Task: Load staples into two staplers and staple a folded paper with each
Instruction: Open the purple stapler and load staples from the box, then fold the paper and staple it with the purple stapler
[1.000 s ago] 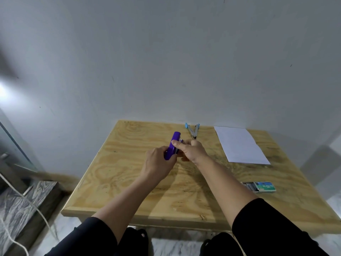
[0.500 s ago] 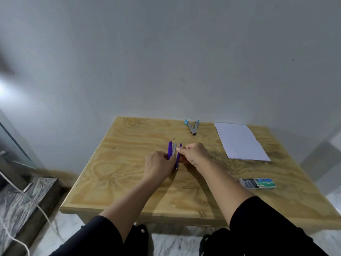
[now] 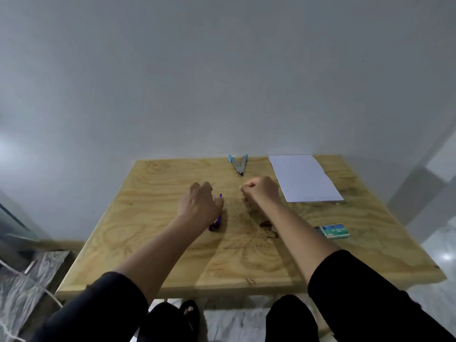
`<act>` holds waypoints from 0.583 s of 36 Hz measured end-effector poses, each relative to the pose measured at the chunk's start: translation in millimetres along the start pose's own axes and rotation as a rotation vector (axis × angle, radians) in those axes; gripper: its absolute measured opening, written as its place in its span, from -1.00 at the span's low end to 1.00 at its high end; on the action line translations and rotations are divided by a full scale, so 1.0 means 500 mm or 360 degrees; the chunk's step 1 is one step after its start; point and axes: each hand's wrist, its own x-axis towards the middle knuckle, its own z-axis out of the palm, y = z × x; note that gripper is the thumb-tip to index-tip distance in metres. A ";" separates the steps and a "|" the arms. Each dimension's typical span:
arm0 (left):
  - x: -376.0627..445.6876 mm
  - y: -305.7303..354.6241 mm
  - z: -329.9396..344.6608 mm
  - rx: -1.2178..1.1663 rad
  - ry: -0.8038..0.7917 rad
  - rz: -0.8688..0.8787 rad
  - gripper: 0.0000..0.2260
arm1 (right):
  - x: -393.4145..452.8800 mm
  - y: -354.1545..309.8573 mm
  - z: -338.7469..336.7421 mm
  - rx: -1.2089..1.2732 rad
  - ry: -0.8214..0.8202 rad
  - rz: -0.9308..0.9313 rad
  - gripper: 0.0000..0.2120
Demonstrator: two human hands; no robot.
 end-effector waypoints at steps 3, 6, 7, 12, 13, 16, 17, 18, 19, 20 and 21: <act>0.027 0.059 0.012 -0.0132 -0.0009 0.0182 -0.67 | 0.027 0.054 -0.072 -0.0081 0.0154 0.0067 -0.73; 0.056 0.123 0.043 -0.0194 -0.0105 0.0374 -0.74 | 0.049 0.113 -0.135 -0.0205 0.0297 0.0188 -0.79; 0.064 0.143 0.056 -0.0172 -0.0141 0.0453 -0.76 | 0.055 0.132 -0.154 -0.0245 0.0344 0.0220 -0.78; 0.104 0.211 0.132 -0.0108 -0.0356 0.0759 -0.63 | 0.084 0.228 -0.228 -0.0357 0.0502 0.0455 -0.65; 0.110 0.220 0.145 -0.0083 -0.0384 0.0817 -0.58 | 0.090 0.241 -0.237 -0.0381 0.0481 0.0503 -0.63; 0.131 0.237 0.177 0.0028 -0.0438 0.0880 -0.51 | 0.107 0.265 -0.251 -0.0387 0.0444 0.0561 -0.61; 0.136 0.241 0.186 0.0041 -0.0486 0.0855 -0.52 | 0.113 0.271 -0.252 -0.0376 0.0449 0.0551 -0.62; 0.140 0.247 0.195 0.0043 -0.0532 0.0816 -0.54 | 0.119 0.276 -0.252 -0.0356 0.0461 0.0537 -0.65; 0.144 0.251 0.202 0.0057 -0.0551 0.0790 -0.58 | 0.125 0.279 -0.252 -0.0330 0.0474 0.0527 -0.68; 0.147 0.254 0.206 0.0090 -0.0544 0.0773 -0.62 | 0.131 0.280 -0.251 -0.0308 0.0479 0.0519 -0.72; 0.149 0.254 0.207 0.0133 -0.0530 0.0759 -0.64 | 0.135 0.279 -0.250 -0.0300 0.0473 0.0518 -0.76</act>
